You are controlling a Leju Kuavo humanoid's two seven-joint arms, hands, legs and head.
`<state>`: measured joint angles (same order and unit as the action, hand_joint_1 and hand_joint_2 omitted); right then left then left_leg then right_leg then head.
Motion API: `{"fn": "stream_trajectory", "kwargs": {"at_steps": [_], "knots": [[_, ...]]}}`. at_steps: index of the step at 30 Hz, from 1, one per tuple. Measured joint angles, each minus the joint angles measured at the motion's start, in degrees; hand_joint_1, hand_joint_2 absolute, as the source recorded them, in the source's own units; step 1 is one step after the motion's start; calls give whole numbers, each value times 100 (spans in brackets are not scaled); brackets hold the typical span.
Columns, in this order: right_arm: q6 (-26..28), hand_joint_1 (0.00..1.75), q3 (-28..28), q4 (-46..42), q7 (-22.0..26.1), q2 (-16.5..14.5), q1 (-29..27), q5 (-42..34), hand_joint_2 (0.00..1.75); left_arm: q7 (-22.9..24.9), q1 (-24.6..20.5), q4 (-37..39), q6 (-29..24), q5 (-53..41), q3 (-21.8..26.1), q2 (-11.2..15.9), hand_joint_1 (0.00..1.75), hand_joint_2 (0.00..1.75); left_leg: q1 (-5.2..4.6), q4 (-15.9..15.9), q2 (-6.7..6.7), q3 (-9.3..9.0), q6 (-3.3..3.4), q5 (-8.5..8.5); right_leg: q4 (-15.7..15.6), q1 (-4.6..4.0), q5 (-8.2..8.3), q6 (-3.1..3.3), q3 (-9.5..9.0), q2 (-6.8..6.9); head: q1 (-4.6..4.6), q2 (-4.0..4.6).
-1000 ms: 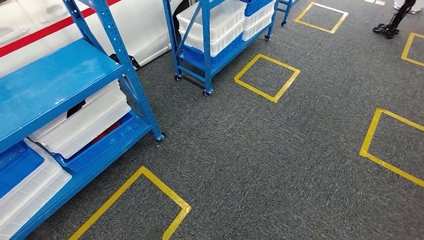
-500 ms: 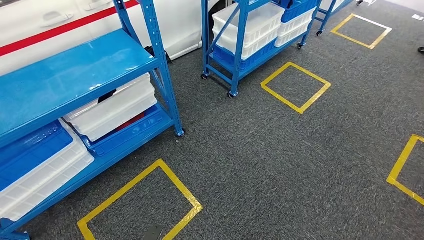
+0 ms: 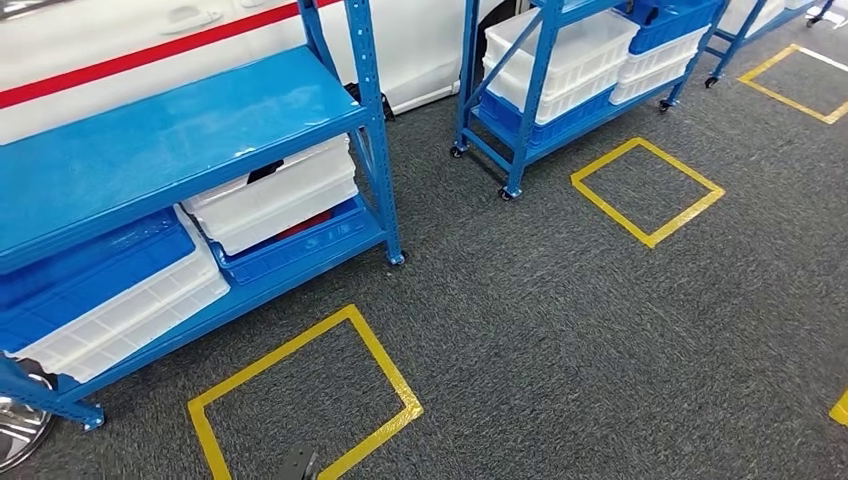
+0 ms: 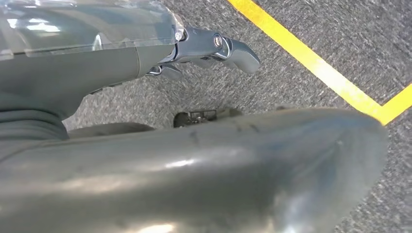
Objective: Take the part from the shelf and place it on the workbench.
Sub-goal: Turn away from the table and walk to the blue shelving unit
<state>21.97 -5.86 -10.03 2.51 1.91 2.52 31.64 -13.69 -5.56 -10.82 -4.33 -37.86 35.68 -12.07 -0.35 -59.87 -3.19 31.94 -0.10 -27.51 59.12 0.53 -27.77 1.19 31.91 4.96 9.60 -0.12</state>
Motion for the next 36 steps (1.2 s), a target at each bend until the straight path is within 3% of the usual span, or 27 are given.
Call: {"fn": "stream_trajectory", "kwargs": {"at_steps": [2, 4, 6, 8, 9, 10, 11, 12, 14, 15, 17, 19, 23, 29, 32, 34, 36], "knots": [[3, 0, 0, -1, 1, -2, 13, 1, 0, 1, -9, 0, 0, 0, 4, 1, 0, 0, -45, 184, -52, -60, 61, 20, -6, -2, -7, -59, -21, 93, 0, 0], [9, 0, 0, -6, 2, -7, 34, 2, 0, 10, 0, 0, 5, -1, 16, -1, 0, 0, -36, 247, 73, -78, 112, 71, -10, 12, -22, -126, -57, 142, -1, 0], [18, 0, 0, -11, 6, -10, 28, 0, 0, 38, -3, 0, 18, -3, 31, -8, 0, 0, 3, 334, 191, -122, 174, 142, 227, 26, -206, -183, 23, -86, -3, 0], [25, 0, 0, -11, 8, -8, 4, -5, 0, 78, -14, 0, 33, -8, 38, -13, 0, 0, 19, 359, 305, -122, 206, 175, 880, 39, -573, -213, 336, -385, -4, 0], [26, 0, 0, -11, 8, -7, -6, -8, 0, 96, -13, 0, 41, -10, 40, -14, 0, 0, 19, 355, 372, -112, 210, 177, 1236, 40, -721, -224, 514, -443, -4, 0], [27, 0, 0, -10, 6, -5, -20, -8, 0, 112, -6, 0, 48, -11, 42, -15, 0, 0, 17, 347, 440, -108, 210, 177, 1458, 41, -767, -232, 631, -463, -4, 0], [28, 0, 0, -10, 4, -5, -33, -8, 0, 127, 4, 0, 56, -11, 45, -15, 0, 0, 18, 335, 519, -108, 206, 175, 1469, 43, -690, -235, 652, -472, -4, 0], [29, 0, 1, -9, 3, -5, -42, -8, 0, 141, 12, 0, 62, -11, 48, -17, 0, 0, 22, 318, 597, -111, 196, 168, 1262, 50, -509, -234, 568, -492, -4, 0], [32, 0, 2, -6, -2, -3, -58, -8, 0, 160, 17, 0, 69, -10, 58, -25, 0, 0, 26, 269, 735, -104, 155, 141, 506, 81, -96, -230, 237, -684, -4, 1], [34, 0, 2, -2, -4, -1, -62, -8, 0, 164, 14, 0, 70, -10, 67, -28, 0, 0, 23, 241, 790, -86, 127, 128, 219, 89, 18, -219, 118, -788, -4, 1], [38, 0, 2, 7, -8, 1, -59, -8, 0, 168, 15, 0, 70, -8, 84, -30, 0, 0, 23, 216, 876, -41, 67, 120, 18, 78, 42, -180, 46, -894, -4, 1], [40, 0, 2, 9, -8, -1, -44, -8, 0, 169, 24, 0, 70, -8, 95, -30, 0, 0, 34, 211, 932, -17, 7, 116, -10, 74, 57, -110, 34, -769, -4, 1], [41, 0, 2, 9, -8, -3, -61, -8, 0, 169, 15, 0, 70, -9, 98, -30, 0, 0, 34, -404, 483, 266, -95, -275, -64, 75, 56, 27, -4, -533, -1, 0], [41, 0, 2, 9, -9, -3, -68, -8, 0, 169, 10, 0, 70, -9, 98, -30, 0, 0, 43, -693, 423, 408, -112, -424, -63, 67, 51, 36, -4, -489, 0, 0], [41, 0, 2, 11, -9, -3, -74, -8, 0, 170, 14, 0, 70, -9, 98, -30, 0, 0, 57, -1301, 391, 710, -137, -638, -60, 58, 41, 45, -5, -380, -1, 1], [41, 0, 2, 13, -11, -3, -70, -5, 0, 186, 14, 0, 60, 1, 105, -31, 0, 0, 32, -743, 178, 443, -75, -287, -56, 37, -8, -2, -67, -145, -2, 1], [41, 0, 2, 13, -13, -5, -47, 1, 0, 204, 10, 0, 50, 14, 125, -31, 0, 0, -19, 155, 16, 29, 38, 139, -65, 14, -56, -91, -148, 94, -2, 1]]}}
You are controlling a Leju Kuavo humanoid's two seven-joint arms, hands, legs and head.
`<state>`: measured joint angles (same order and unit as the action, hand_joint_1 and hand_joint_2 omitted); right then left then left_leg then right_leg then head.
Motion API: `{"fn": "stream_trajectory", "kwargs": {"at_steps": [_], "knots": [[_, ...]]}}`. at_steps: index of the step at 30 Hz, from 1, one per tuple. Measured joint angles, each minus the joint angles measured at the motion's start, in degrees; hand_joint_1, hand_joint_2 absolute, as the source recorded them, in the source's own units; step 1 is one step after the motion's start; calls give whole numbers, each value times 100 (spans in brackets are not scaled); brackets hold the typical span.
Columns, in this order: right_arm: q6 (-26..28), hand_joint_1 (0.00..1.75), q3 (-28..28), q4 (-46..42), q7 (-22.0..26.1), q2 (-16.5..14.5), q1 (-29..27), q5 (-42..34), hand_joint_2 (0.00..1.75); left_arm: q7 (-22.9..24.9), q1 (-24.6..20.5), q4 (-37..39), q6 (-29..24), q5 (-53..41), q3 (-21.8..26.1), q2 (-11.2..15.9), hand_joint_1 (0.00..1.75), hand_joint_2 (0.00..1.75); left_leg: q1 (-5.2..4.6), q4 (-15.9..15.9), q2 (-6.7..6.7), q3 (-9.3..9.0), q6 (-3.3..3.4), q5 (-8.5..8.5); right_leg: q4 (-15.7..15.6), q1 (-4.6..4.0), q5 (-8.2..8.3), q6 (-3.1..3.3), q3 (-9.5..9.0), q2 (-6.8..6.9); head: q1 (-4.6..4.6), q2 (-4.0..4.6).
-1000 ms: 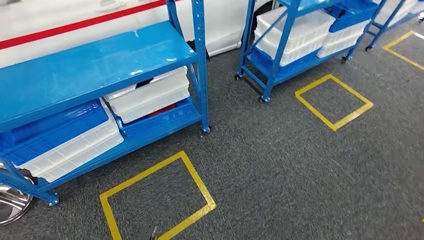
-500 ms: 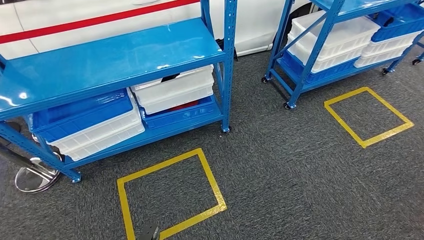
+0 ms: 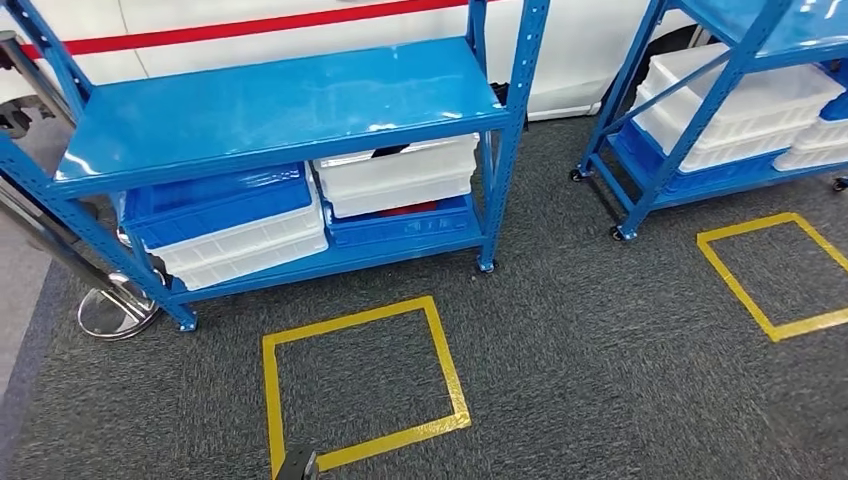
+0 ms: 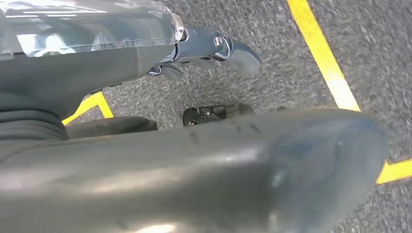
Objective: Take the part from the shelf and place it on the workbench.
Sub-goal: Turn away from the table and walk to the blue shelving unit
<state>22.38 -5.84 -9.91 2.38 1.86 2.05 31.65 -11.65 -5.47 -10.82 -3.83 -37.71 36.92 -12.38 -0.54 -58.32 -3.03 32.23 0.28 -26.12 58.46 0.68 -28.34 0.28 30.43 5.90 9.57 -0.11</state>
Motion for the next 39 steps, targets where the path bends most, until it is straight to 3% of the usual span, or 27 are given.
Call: {"fn": "stream_trajectory", "kwargs": {"at_steps": [1, 3, 5, 7, 8, 9, 10, 12, 14, 16, 18, 19, 21, 23, 24, 25, 26, 28, 29, 31, 32, 34, 36, 37, 38, 39], "knots": [[1, 0, 0, -2, 0, -2, 12, 2, 0, 3, 0, 1, 0, 3, 9, 0, 0, 0, -3, 49, 42, -18, 46, 3, -3, -8, -15, -47, -19, 44, 0, -1], [1, 0, 0, -5, 0, -3, 24, 5, 0, 5, 4, 1, 7, 2, 17, -8, 0, 0, 29, 117, 150, -52, 108, 45, 124, 6, -131, -108, 5, -135, -1, 0], [1, 0, 0, -4, 0, -1, 8, 5, 0, 13, -13, 0, 16, -2, 20, -17, 0, 0, 49, 151, 257, -64, 154, 75, 691, 20, -465, -140, 269, -446, -2, 1], [-2, 0, 0, -1, 0, 1, -16, 5, 0, 27, -19, 0, 20, -6, 21, -21, 0, 0, 47, 145, 385, -53, 173, 79, 1399, 21, -750, -147, 639, -555, -2, 1], [-5, 0, 0, 1, -1, 2, -29, 7, 0, 36, -11, 0, 20, -7, 22, -21, 0, 0, 46, 139, 455, -54, 173, 78, 1550, 22, -739, -148, 735, -564, -2, 1], [-9, 0, 0, 3, -2, 2, -39, 11, 0, 42, 1, 0, 19, -4, 23, -22, 0, 0, 48, 130, 531, -59, 168, 75, 1479, 25, -606, -145, 726, -573, -2, 1], [-13, 0, 0, 4, -4, 2, -46, 20, 0, 41, 14, 0, 17, 1, 25, -24, 0, 0, 50, 117, 607, -67, 158, 69, 1193, 31, -382, -140, 616, -603, -2, 0], [-16, 0, 0, 7, -11, 2, -57, 48, 0, 18, 26, 0, 13, 35, 38, -33, 0, 0, 46, 69, 737, -63, 118, 43, 429, 48, 12, -125, 304, -815, -2, 1], [-20, 0, -3, 11, -16, 2, -45, 97, 0, -22, 25, 0, 5, 102, 69, -42, 0, 0, 33, 33, 827, -21, 62, 28, 77, 51, 118, -100, 168, -967, -2, 0], [-33, 0, -15, 12, -22, 1, -12, 155, 0, -61, 28, 0, 2, 175, 120, -47, 0, 0, 34, 37, 911, 13, -3, 33, 61, 48, 114, -48, 161, -892, -1, -1], [-63, 0, -27, 9, -42, -7, 12, 199, 0, -89, 27, 0, 5, 223, 160, -50, 0, 0, 30, -87, 780, 66, -62, -55, 24, 61, 125, 27, 140, -769, 1, 0], [-83, 0, -30, 9, -61, -11, 15, 212, 0, -97, 18, 0, 12, 239, 173, -51, 0, 0, 27, -302, 648, 161, -86, -187, 6, 69, 129, 63, 132, -697, 1, 0], [-117, 0, -31, 9, -100, -14, 16, 216, 0, -96, -6, 0, 30, 272, 203, -54, 0, 0, 48, -1020, 420, 501, -127, -563, 3, 48, 118, 111, 129, -549, 2, 1], [-133, 0, -31, 9, -117, -13, 16, 186, 0, -65, -19, 0, 49, 274, 233, -55, 0, 0, 75, -1595, 370, 781, -157, -741, 8, 35, 101, 119, 124, -401, 2, 1], [-130, 0, -31, 9, -115, -12, 16, 166, 0, -44, -20, 0, 56, 266, 243, -55, 0, 0, 82, -1594, 354, 779, -162, -672, 10, 32, 90, 115, 114, -334, 2, 0], [-126, 0, -31, 8, -110, -11, 16, 146, 0, -22, -21, 0, 61, 260, 249, -54, 0, 0, 85, -1352, 323, 656, -155, -503, 12, 30, 76, 107, 95, -270, 2, -1], [-120, 0, -31, 8, -104, -11, 16, 132, 0, -4, -25, 0, 64, 256, 252, -54, 0, 0, 80, -944, 245, 446, -132, -292, 12, 26, 61, 95, 70, -212, 2, -1], [-111, 0, -31, 9, -93, -11, 8, 114, 0, 19, -51, 0, 69, 246, 255, -54, 0, 0, 34, -219, 42, 85, -55, -40, 17, 0, 25, 50, 24, -103, 2, 0], [-107, 0, -31, 9, -91, -11, 5, 110, 0, 26, -64, 0, 72, 238, 255, -54, 0, 0, 13, -45, -17, 6, -18, -4, 17, -13, 12, 23, 10, -55, 2, 1], [-103, 0, -31, 7, -88, -14, 20, 109, 0, 38, -73, 0, 74, 209, 257, -53, 0, 0, 0, 17, 50, 9, 40, -5, -2, -26, 2, -33, -20, 37, 2, 1], [-102, 0, -31, 4, -86, -16, 30, 109, 0, 45, -68, 0, 76, 197, 258, -55, 0, 0, 17, 49, 102, -6, 65, 16, 0, -19, -13, -64, -40, 30, 2, 1], [-98, 0, -31, 1, -83, -20, 34, 108, 0, 57, -74, 0, 83, 186, 261, -59, 0, 0, 56, 118, 208, -42, 129, 66, 220, -5, -191, -113, 38, -196, 0, 0], [-90, 0, -31, 1, -84, -19, 15, 107, 0, 66, -95, 0, 89, 186, 262, -62, 0, 0, 66, 136, 314, -44, 167, 92, 884, 12, -556, -133, 367, -487, -2, 0], [-87, 0, -30, 1, -84, -19, 6, 107, 0, 67, -103, 0, 91, 187, 262, -63, 0, 0, 64, 133, 371, -36, 172, 93, 1265, 15, -707, -140, 567, -543, -2, -1], [-86, 0, -30, 1, -85, -18, -2, 107, 0, 69, -103, 0, 93, 187, 262, -63, 0, 0, 62, 128, 438, -35, 174, 93, 1520, 19, -754, -149, 711, -562, -2, -1], [-85, 0, -30, 2, -85, -18, -10, 107, 0, 71, -100, 0, 96, 186, 262, -63, 0, 0, 63, 121, 508, -37, 171, 90, 1574, 26, -684, -157, 765, -569, -2, -1]]}}
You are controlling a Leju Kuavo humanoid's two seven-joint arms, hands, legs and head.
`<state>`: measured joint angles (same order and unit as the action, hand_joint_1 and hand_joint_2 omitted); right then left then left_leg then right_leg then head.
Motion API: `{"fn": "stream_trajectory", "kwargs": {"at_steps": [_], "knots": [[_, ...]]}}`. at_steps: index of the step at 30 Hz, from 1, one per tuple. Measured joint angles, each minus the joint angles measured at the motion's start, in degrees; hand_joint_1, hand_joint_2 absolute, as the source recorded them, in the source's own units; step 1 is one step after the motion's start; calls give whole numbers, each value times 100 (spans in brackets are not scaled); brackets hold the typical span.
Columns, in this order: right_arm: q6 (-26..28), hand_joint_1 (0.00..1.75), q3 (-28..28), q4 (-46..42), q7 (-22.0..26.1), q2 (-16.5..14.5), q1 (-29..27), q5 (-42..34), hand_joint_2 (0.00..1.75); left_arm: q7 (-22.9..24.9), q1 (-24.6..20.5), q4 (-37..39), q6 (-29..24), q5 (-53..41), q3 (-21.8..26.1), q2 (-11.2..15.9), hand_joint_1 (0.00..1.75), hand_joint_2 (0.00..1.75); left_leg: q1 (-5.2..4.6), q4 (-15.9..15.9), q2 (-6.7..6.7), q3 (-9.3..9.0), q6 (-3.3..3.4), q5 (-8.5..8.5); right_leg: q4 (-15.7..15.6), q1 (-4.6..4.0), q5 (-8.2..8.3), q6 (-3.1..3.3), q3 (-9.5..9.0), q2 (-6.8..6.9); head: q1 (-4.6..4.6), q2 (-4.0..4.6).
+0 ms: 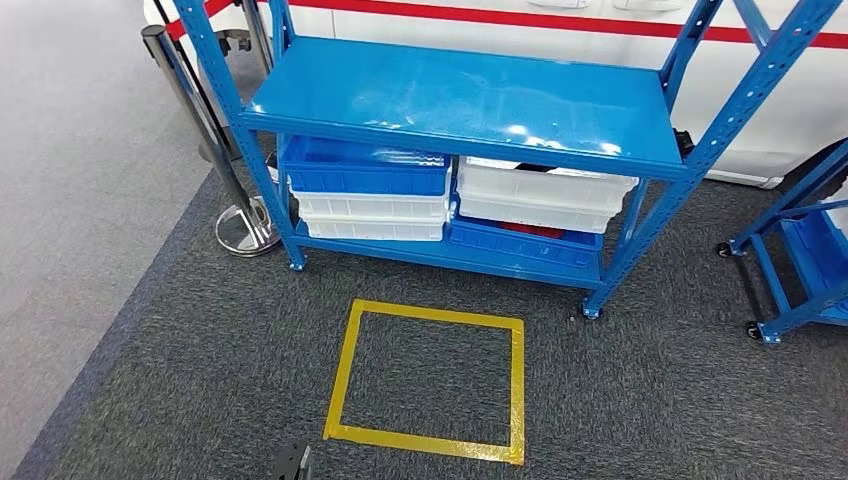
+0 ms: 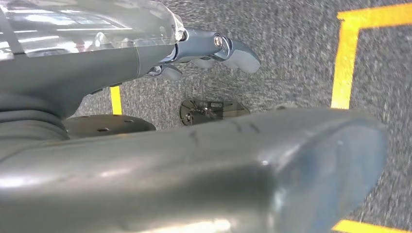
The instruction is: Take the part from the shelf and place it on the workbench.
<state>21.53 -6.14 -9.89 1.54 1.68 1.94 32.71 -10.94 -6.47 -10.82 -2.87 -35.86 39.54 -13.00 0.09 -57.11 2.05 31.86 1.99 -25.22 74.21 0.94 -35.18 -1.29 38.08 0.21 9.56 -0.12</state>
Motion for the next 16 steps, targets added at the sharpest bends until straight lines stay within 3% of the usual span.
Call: {"fn": "stream_trajectory", "kwargs": {"at_steps": [1, 2, 4, 5, 7, 9, 11, 13, 14, 16], "knots": [[3, 0, 1, 1, -3, 0, -6, -6, 0, 3, 2, 0, 2, -2, 1, -1, 0, 0, 2, -13, 74, -6, -9, -5, -185, 13, 186, -6, -60, -14, 0, 0], [10, 0, 1, 1, -11, 1, -13, -16, 0, 7, 2, 0, 3, -5, 1, -1, 0, 0, 6, -34, 144, -10, -24, -16, -553, 31, 435, -10, -211, -54, -1, 1], [46, 0, 5, 7, -35, 1, -20, -46, 0, 13, 0, 0, 4, -10, 2, -2, 0, 0, -5, -94, 244, 7, -72, -48, -1254, 56, 749, -8, -498, -182, -1, 1], [75, 0, 8, 9, -45, 0, -15, -57, 0, 13, 2, 0, 5, -12, 2, -2, 0, 0, -12, -117, 273, 23, -101, -61, -1432, 54, 800, 4, -565, -225, 0, 0], [122, 0, 21, 11, -51, -1, 5, -89, 0, 9, 24, 0, 5, -11, 2, -1, 0, 0, -18, -121, 312, 47, -167, -67, -1485, 35, 798, 53, -573, -221, 1, 0], [131, 0, 43, 10, -55, -13, 9, -119, 0, 1, 50, 0, 5, -5, 3, 0, 0, 0, -9, -180, 234, 71, -232, -122, -1508, 48, 815, 132, -586, -168, 2, 1], [127, 0, 55, 11, -65, -24, -15, -110, 0, -9, 56, 0, 4, 5, 7, -2, 0, 0, 2, -608, 24, 258, -284, -388, -1531, 55, 823, 202, -594, -97, 2, 1], [126, 0, 55, 12, -77, -25, -47, -68, 0, -31, 63, 0, -7, 22, 21, -4, 0, 0, 17, -1390, -117, 624, -325, -767, -1529, 35, 813, 230, -590, -31, 2, 1], [125, 0, 55, 12, -82, -25, -55, -41, 0, -48, 76, 0, -16, 43, 31, -4, 0, 0, 23, -1700, -137, 770, -336, -869, -1528, 27, 809, 234, -591, -1, 2, 1], [123, 0, 54, 12, -89, -25, -57, 3, 0, -77, 104, 0, -29, 86, 44, -4, 0, 0, 25, -1866, -148, 846, -338, -845, -1527, 20, 803, 234, -597, 32, 2, 1]]}}
